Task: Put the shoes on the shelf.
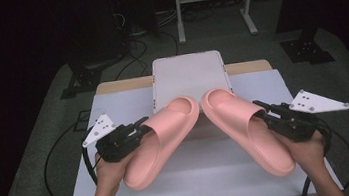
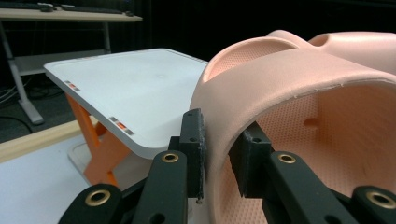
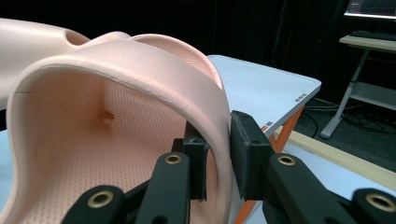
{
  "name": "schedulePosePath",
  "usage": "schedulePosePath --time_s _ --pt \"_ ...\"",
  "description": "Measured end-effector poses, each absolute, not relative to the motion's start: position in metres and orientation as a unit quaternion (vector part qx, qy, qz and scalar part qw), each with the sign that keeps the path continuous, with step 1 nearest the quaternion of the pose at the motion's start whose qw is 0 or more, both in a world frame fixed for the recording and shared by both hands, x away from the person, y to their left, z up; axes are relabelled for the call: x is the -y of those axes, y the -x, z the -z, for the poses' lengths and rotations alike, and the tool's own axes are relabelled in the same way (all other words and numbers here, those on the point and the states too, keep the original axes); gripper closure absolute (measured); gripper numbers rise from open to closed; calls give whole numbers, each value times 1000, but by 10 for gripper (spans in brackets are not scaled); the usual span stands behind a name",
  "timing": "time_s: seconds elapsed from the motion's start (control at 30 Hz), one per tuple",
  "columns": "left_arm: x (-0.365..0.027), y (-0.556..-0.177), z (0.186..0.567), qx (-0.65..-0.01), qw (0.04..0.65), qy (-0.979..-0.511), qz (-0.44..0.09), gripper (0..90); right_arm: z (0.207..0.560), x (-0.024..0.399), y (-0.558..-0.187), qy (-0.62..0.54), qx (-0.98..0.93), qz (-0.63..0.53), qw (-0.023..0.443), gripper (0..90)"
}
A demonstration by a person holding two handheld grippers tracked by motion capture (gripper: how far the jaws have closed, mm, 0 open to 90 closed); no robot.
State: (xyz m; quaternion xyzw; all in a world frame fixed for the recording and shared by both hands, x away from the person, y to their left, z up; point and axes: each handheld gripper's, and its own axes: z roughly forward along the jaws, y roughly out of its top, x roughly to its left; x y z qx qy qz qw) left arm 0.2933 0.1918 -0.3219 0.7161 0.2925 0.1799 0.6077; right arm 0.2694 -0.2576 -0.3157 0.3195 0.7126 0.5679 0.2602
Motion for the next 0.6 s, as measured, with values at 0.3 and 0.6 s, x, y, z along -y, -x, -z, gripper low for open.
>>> schedulePosePath --time_s 0.3,0.6 --pt "-193 -310 316 -305 602 -713 -189 758 315 256 -280 -330 -707 -570 260 762" --pt "-184 -324 310 -310 597 -714 -193 758 311 249 -292 -334 -704 -568 264 761"
